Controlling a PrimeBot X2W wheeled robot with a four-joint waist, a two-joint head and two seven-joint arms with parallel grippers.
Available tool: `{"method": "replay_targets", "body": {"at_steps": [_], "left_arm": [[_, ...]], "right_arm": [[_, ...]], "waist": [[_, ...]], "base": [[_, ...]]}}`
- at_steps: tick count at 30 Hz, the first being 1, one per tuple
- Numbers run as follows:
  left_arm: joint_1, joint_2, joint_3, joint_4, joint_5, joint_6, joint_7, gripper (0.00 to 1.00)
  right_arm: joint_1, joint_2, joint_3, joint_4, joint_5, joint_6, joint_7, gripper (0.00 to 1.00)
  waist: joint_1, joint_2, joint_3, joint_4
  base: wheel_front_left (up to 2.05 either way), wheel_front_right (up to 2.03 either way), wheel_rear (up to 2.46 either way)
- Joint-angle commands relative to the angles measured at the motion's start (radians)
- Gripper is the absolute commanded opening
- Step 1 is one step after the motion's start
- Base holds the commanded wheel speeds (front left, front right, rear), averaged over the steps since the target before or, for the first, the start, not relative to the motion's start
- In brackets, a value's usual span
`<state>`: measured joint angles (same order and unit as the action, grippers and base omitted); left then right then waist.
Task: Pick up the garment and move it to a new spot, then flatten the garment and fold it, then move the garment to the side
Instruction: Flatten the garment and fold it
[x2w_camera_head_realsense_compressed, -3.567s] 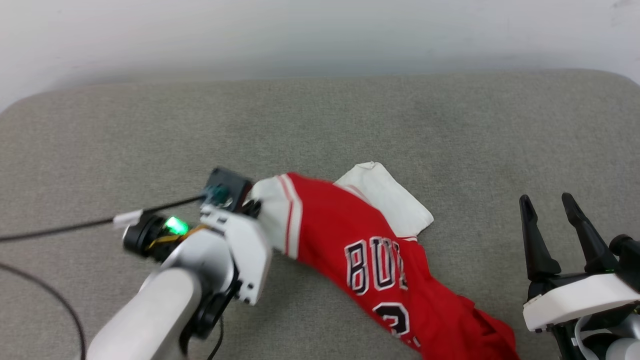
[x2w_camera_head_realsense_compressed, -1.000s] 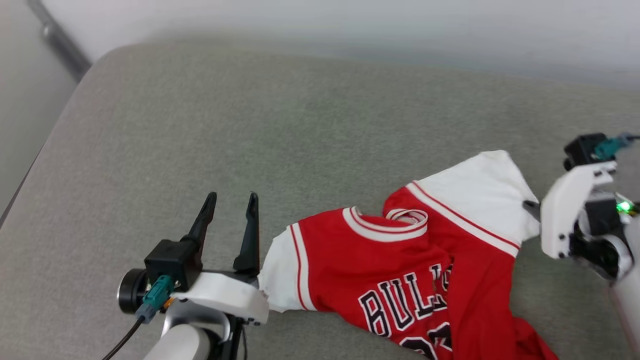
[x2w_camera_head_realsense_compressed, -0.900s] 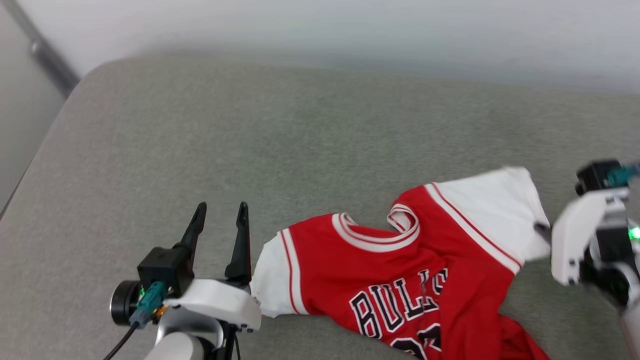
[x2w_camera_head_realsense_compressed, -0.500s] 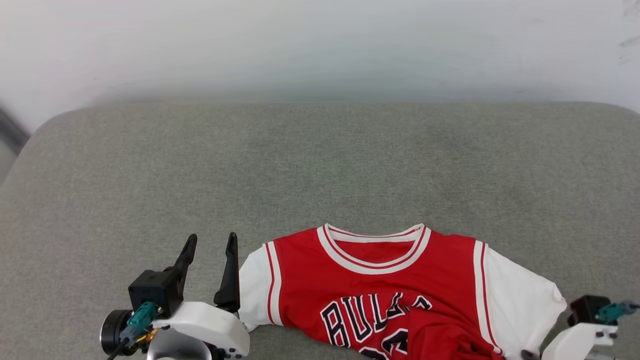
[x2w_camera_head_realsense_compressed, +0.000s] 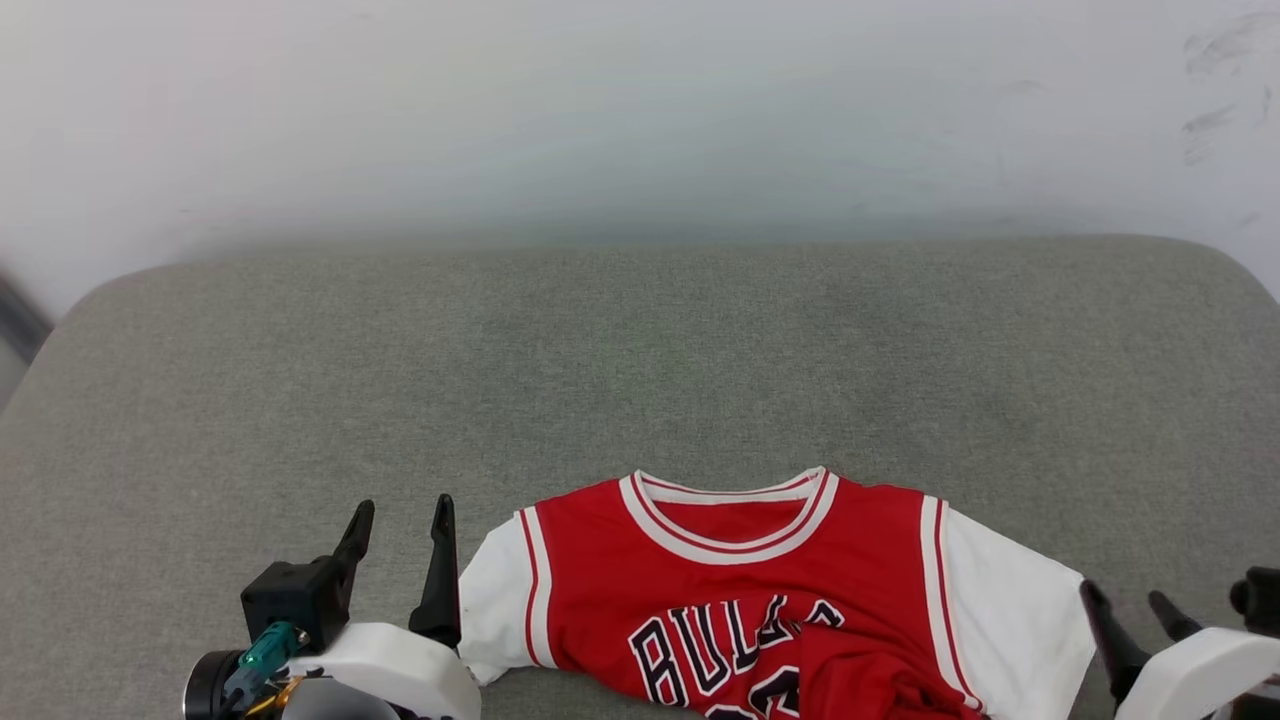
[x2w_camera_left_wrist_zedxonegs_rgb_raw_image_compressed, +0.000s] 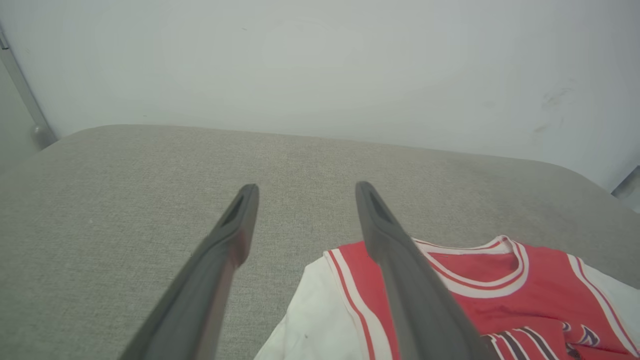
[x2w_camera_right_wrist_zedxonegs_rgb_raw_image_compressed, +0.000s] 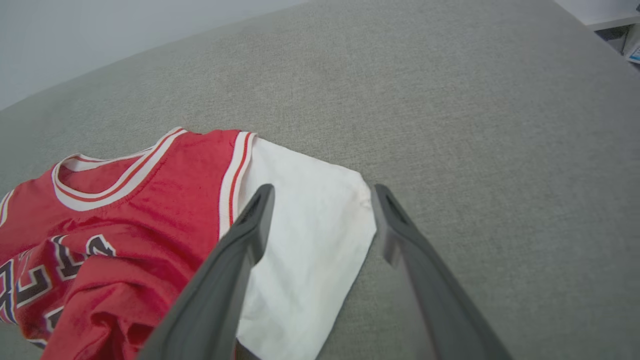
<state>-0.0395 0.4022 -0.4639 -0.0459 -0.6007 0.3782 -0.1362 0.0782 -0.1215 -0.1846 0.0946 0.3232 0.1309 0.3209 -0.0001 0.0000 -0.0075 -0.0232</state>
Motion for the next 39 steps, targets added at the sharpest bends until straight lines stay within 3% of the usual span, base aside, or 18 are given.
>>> {"method": "replay_targets", "body": {"at_steps": [1, 7, 11, 17, 23, 24, 25, 26, 32, 37, 39], "left_arm": [[0.007, 0.005, 0.004, -0.002, -0.001, 0.003, -0.003, 1.0], [-0.028, 0.007, 0.003, -0.009, 0.007, 0.001, -0.004, 1.0], [-0.053, -0.003, -0.004, -0.003, 0.012, -0.004, -0.006, 1.0], [-0.096, -0.019, -0.012, 0.011, 0.019, -0.01, -0.013, 1.0], [-0.122, -0.022, -0.019, 0.033, 0.018, -0.018, -0.008, 1.0], [-0.124, -0.022, -0.019, 0.037, 0.013, -0.021, -0.004, 1.0], [-0.127, -0.021, -0.019, 0.039, 0.01, -0.023, -0.001, 1.0], [-0.128, -0.021, -0.02, 0.043, 0.006, -0.025, 0.003, 1.0], [-0.113, 0.025, -0.017, 0.061, -0.05, -0.06, 0.1, 1.0], [-0.113, 0.088, -0.038, 0.069, -0.166, -0.131, 0.325, 1.0], [-0.109, 0.129, -0.052, 0.077, -0.194, -0.136, 0.424, 1.0]], "right_arm": [[-0.029, -0.016, -0.015, 0.004, 0.004, 0.0, 0.012, 1.0], [-0.127, -0.107, -0.067, 0.104, 0.047, 0.0, 0.243, 1.0], [-0.194, -0.161, -0.049, 0.17, 0.08, 0.0, 0.403, 1.0], [-0.264, -0.18, 0.033, 0.213, 0.113, 0.0, 0.497, 1.0], [-0.266, -0.159, 0.079, 0.296, 0.144, 0.0, 0.549, 1.0], [-0.262, -0.152, 0.081, 0.311, 0.153, 0.0, 0.557, 0.45], [-0.26, -0.146, 0.081, 0.323, 0.159, 0.0, 0.561, 0.11], [-0.258, -0.147, 0.085, 0.332, 0.158, 0.0, 0.566, 0.0], [-0.29, -0.156, 0.089, 0.3, 0.17, 0.0, 0.522, 0.0], [-0.293, -0.168, 0.1, 0.231, 0.159, 0.0, 0.507, 0.0], [-0.286, -0.163, 0.111, 0.204, 0.16, 0.0, 0.511, 0.0]], "waist": [[0.0001, 0.0, 0.001, 0.0], [0.0001, 0.0, 0.044, 0.009], [0.0001, 0.0, 0.088, 0.026], [0.0001, 0.0, 0.155, 0.049], [0.0001, 0.0, 0.19, 0.061], [0.0001, 0.0, 0.191, 0.061], [0.0001, 0.0, 0.192, 0.06], [0.0001, 0.0, 0.192, 0.059], [0.0001, 0.0, 0.149, 0.03], [0.0001, 0.0, 0.115, -0.002], [0.0001, 0.0, 0.111, -0.02]], "base": [[0.0, 0.0, 0.0], [0.0, 0.0, 0.0], [0.0, 0.0, 0.0], [0.0, 0.0, 0.0], [0.0, 0.0, 0.0], [0.0, 0.0, 0.0], [0.0, 0.0, 0.0], [0.0, 0.0, 0.0], [0.0, 0.0, 0.0], [0.0, 0.0, 0.0], [0.0, 0.0, 0.0]]}}
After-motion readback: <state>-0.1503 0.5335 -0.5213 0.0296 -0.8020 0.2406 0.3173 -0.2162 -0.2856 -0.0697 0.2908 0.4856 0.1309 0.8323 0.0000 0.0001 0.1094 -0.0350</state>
